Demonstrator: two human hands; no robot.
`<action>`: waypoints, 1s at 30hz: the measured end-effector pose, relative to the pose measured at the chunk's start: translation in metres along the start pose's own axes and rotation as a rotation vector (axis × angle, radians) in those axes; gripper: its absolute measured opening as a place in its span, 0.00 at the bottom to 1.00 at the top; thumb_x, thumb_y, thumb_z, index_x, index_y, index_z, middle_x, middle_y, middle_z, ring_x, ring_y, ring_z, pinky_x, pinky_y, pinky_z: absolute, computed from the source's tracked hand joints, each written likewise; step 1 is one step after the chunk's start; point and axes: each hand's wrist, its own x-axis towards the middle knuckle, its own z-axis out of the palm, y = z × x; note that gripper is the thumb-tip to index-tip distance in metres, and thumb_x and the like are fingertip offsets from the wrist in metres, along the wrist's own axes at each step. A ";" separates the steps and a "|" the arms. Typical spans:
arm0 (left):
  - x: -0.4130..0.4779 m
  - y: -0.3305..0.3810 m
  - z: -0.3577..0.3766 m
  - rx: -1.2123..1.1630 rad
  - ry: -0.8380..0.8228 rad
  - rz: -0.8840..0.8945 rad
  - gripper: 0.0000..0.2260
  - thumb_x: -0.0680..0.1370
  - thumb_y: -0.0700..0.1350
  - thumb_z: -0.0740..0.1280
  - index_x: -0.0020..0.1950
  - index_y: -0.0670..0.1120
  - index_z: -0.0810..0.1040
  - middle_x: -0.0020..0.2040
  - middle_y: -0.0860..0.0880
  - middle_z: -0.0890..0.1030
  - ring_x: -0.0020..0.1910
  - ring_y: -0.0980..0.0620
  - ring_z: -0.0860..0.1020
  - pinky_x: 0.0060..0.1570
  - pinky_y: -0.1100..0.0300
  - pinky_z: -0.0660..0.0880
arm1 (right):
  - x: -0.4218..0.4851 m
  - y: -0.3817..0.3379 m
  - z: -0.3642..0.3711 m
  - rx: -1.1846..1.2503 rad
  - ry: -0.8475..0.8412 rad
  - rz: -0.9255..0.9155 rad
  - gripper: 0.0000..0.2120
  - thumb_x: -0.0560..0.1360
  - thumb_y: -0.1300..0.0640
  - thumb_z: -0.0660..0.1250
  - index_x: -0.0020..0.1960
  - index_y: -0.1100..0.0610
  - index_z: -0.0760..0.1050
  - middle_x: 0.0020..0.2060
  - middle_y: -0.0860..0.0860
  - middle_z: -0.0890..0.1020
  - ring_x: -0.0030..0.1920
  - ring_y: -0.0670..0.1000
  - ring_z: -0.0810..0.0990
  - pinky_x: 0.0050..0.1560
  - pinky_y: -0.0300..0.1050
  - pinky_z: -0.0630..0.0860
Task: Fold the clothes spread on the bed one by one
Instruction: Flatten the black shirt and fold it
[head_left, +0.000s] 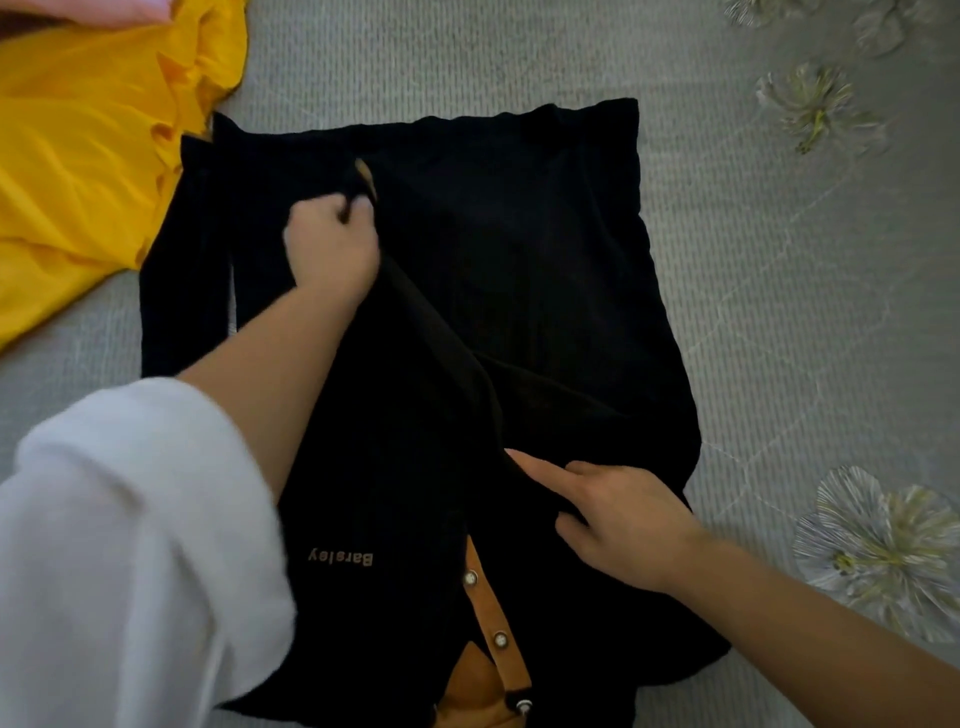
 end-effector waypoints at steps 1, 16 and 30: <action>0.008 0.003 -0.007 -0.354 0.008 -0.096 0.17 0.79 0.45 0.63 0.31 0.44 0.71 0.32 0.47 0.73 0.36 0.52 0.74 0.39 0.56 0.68 | -0.002 0.000 -0.003 -0.009 0.000 -0.018 0.36 0.77 0.50 0.57 0.73 0.32 0.35 0.39 0.43 0.75 0.37 0.43 0.75 0.39 0.41 0.77; 0.028 -0.044 -0.025 -1.099 -0.134 -0.685 0.15 0.77 0.37 0.66 0.64 0.45 0.74 0.56 0.43 0.81 0.51 0.45 0.82 0.48 0.48 0.80 | 0.009 -0.019 0.006 -0.186 0.113 -0.174 0.22 0.77 0.49 0.57 0.69 0.53 0.69 0.44 0.47 0.79 0.41 0.46 0.79 0.40 0.42 0.78; -0.013 -0.171 -0.137 -0.195 0.337 -0.212 0.18 0.72 0.38 0.64 0.62 0.42 0.74 0.53 0.49 0.73 0.49 0.58 0.72 0.53 0.67 0.69 | 0.094 -0.100 0.019 -0.280 0.147 -0.063 0.31 0.76 0.43 0.61 0.75 0.53 0.60 0.76 0.53 0.58 0.76 0.53 0.54 0.73 0.51 0.50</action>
